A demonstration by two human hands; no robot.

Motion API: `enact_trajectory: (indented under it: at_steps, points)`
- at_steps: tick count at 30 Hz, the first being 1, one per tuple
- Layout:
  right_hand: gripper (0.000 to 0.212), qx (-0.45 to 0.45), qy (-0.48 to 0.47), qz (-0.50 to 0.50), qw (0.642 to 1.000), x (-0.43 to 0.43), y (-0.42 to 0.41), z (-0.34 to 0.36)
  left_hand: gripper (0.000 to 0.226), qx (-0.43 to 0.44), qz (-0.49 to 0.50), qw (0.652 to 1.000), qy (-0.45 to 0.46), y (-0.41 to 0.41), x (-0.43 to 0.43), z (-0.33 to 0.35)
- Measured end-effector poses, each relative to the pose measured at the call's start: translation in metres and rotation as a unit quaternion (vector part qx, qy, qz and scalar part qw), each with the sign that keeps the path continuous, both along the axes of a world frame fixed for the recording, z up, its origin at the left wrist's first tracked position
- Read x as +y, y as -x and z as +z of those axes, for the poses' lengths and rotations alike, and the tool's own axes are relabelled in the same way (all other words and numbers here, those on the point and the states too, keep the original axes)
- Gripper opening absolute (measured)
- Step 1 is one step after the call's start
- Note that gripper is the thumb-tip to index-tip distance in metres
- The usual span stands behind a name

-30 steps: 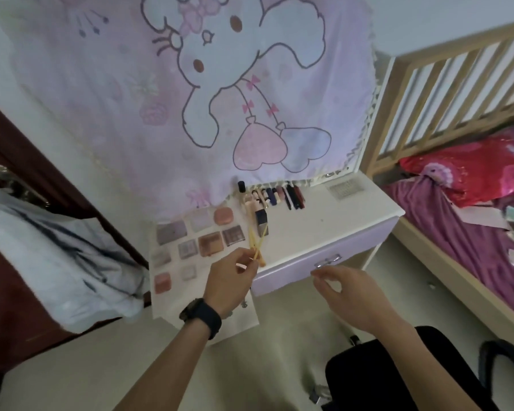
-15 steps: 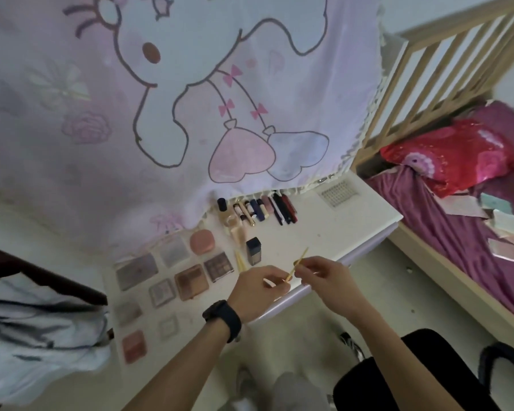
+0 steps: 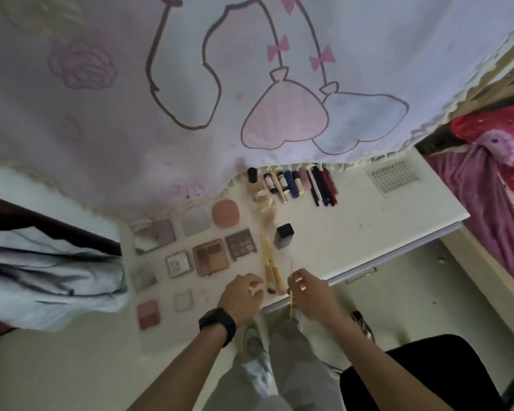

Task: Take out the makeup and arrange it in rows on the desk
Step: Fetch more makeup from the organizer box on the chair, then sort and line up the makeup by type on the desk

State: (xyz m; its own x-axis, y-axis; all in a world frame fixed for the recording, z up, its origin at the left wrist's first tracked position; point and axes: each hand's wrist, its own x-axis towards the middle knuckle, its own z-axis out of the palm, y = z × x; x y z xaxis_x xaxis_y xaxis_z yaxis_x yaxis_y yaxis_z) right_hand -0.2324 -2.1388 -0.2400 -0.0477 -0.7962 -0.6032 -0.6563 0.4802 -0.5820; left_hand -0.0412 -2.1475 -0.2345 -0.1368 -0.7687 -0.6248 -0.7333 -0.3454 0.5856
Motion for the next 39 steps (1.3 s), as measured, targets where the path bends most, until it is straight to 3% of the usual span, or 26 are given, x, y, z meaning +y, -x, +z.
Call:
enact_trajectory:
  at_steps: [4, 11, 18, 25, 31, 35, 39]
  points:
    - [0.031, 0.076, 0.035, 0.042, 0.996, -0.023, -0.026, -0.013, 0.044, -0.047, -0.019, 0.998, -0.027, 0.001, -0.001, -0.018]
    - [0.034, 0.133, 0.054, 0.047, 0.989, -0.051, -0.038, -0.03, 0.05, -0.068, -0.044, 0.996, -0.029, 0.008, 0.001, -0.028]
    - [0.031, 0.083, 0.048, 0.032, 0.995, -0.042, -0.026, -0.033, 0.055, -0.067, -0.062, 0.995, -0.031, 0.015, -0.008, -0.028]
    - [0.039, -0.03, 0.019, -0.011, 0.999, -0.02, -0.022, -0.031, 0.038, -0.058, -0.09, 0.994, -0.021, 0.032, -0.015, -0.025]
    - [0.04, 0.0, 0.041, -0.034, 0.999, -0.016, -0.008, -0.022, 0.017, -0.096, -0.114, 0.989, -0.014, 0.035, -0.02, -0.011]
    - [0.037, 0.014, 0.07, -0.048, 0.996, -0.01, 0.024, -0.002, 0.031, -0.109, -0.162, 0.981, 0.004, 0.042, -0.026, 0.011]
    - [0.032, 0.036, 0.123, -0.099, 0.987, -0.008, 0.068, 0.029, 0.034, -0.051, -0.199, 0.976, 0.071, 0.076, -0.046, 0.05]
